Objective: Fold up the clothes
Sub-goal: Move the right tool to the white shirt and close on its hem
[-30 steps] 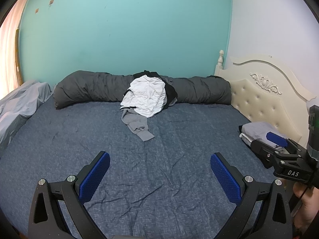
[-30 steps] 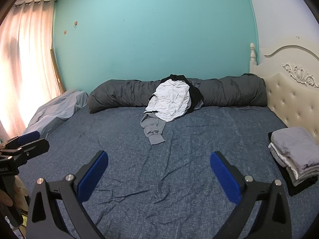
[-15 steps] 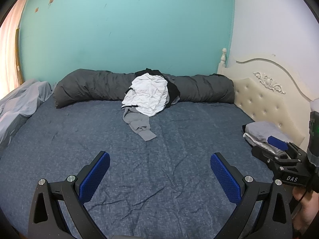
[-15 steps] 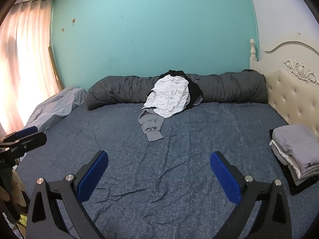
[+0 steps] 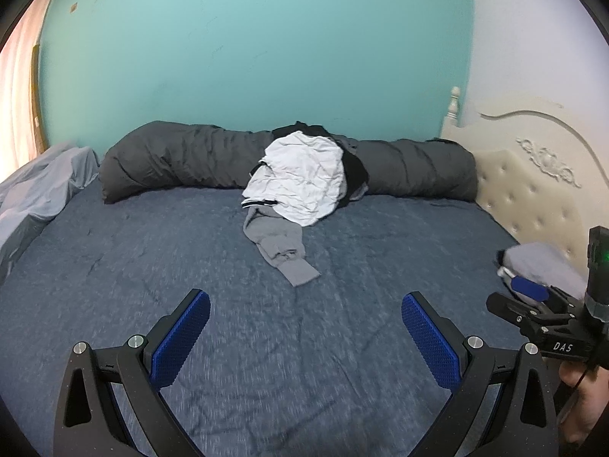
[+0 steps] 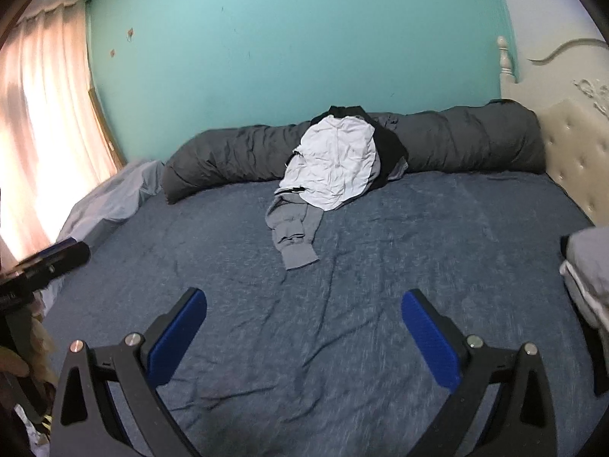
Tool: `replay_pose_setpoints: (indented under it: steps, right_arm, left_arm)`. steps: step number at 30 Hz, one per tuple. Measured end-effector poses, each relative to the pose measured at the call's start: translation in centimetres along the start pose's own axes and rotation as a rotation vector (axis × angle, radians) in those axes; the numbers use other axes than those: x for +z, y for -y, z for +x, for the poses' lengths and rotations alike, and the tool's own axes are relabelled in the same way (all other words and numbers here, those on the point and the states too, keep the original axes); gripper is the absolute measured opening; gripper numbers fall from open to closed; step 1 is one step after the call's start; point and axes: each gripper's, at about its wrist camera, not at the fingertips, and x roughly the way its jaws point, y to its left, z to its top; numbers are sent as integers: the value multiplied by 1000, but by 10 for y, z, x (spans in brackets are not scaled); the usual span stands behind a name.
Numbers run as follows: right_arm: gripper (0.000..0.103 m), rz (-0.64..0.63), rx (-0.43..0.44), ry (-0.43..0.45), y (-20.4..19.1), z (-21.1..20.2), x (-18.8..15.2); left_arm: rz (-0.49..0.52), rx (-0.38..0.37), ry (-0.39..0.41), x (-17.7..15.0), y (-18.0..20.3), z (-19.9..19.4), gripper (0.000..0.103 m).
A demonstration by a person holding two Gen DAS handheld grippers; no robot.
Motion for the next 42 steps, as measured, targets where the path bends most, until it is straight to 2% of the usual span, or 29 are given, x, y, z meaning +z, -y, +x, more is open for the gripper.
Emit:
replay_pose_setpoints:
  steps: [8,12,14,15,18,22,24,33,38,41,42]
  right_arm:
    - [103,-36,11,-32,27,118,30]
    - [103,-92,-6,-36,35,178,42]
    - [101,-78,7,-70,42,208,48]
    - [97,-69,21,-92,46,225,51]
    - [96,-109,28,-140,47,262,59]
    - [97,-142,25,-180,47,314,73]
    - [102,-137,33,-181,50,338,82]
    - [103,-24,22,-245,83,452,123]
    - [99,-23,-8,-297,84,509,136]
    - [90,-49,-30,-309,80,536,143]
    - [81,-69,-38,-310,78,544,145]
  left_arm:
    - [-34,38,-10,18,-32,112,103]
    - [-72,61,-48,20,-50,170,103]
    - [-94,72,-79,22,-58,198,103]
    - [-103,75,-92,23,-62,211,103]
    - [-117,78,-122,26,-70,244,103]
    - [-143,79,-151,33,-81,276,103]
    - [-166,80,-163,36,-89,291,103]
    - [-222,106,-228,41,-128,353,103]
    - [-257,114,-252,35,-148,376,103]
    - [-269,120,-262,29,-158,384,103]
    - [-279,120,-267,26,-162,386,103]
